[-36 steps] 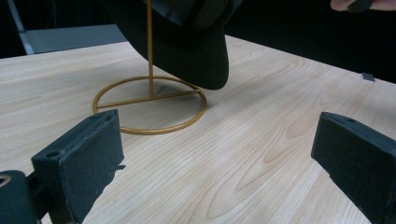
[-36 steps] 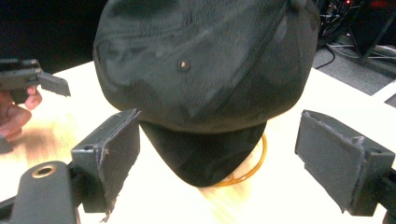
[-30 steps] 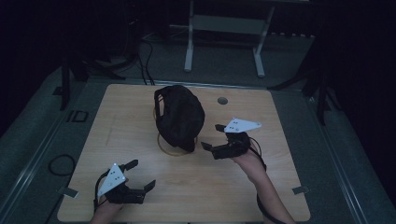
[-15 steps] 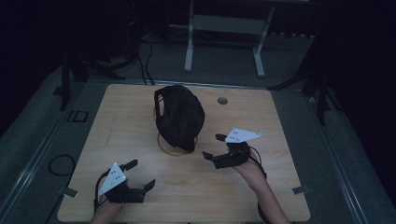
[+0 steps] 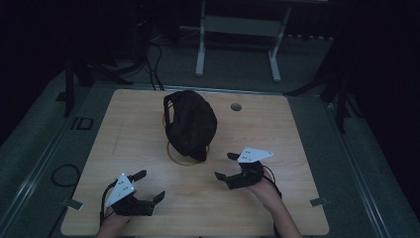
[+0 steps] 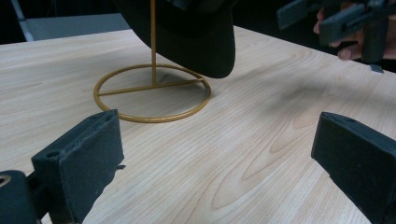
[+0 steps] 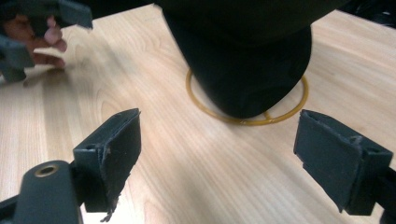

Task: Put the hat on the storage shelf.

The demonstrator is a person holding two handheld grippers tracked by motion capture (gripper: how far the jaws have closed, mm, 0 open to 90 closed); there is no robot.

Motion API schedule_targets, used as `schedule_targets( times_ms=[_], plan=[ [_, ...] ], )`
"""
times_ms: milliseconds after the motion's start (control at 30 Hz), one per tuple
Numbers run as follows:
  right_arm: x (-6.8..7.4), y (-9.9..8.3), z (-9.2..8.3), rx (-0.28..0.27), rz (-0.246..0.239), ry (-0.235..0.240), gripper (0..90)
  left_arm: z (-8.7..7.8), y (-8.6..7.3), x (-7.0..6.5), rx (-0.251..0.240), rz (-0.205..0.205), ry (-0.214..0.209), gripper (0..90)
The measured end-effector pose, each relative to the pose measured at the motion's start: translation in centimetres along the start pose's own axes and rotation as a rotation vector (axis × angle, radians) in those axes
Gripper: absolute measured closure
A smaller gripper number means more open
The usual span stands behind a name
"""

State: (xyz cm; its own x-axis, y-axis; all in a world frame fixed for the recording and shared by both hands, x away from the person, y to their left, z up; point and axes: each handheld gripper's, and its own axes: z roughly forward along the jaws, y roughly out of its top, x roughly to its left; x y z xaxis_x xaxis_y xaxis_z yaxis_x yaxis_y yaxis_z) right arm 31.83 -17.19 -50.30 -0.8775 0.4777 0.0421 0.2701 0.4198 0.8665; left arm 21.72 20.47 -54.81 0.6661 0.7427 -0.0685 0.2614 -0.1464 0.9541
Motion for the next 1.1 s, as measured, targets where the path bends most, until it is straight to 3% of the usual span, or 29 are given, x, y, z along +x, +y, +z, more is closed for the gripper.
schedule_targets(
  times_ms=[467, 633, 900, 1100],
  plan=[
    [0.0, -2.9, -0.4, 0.036, -0.022, 0.002, 14.8, 0.0, 0.0, 0.1, 0.003, -0.001, -0.005, 2.5],
    [-0.2, -4.0, -0.9, 0.052, -0.012, 0.003, 14.7, 0.1, -0.1, 0.0, 0.013, -0.002, -0.007, 2.5],
    [-1.0, -5.3, -2.3, 0.046, 0.015, -0.036, 14.8, 0.3, -0.2, 0.0, 0.026, -0.002, -0.021, 2.5],
    [-1.3, -6.1, -2.9, 0.054, 0.035, -0.051, 14.8, 0.2, -0.2, 0.1, 0.014, -0.008, -0.040, 2.5]
  ],
)
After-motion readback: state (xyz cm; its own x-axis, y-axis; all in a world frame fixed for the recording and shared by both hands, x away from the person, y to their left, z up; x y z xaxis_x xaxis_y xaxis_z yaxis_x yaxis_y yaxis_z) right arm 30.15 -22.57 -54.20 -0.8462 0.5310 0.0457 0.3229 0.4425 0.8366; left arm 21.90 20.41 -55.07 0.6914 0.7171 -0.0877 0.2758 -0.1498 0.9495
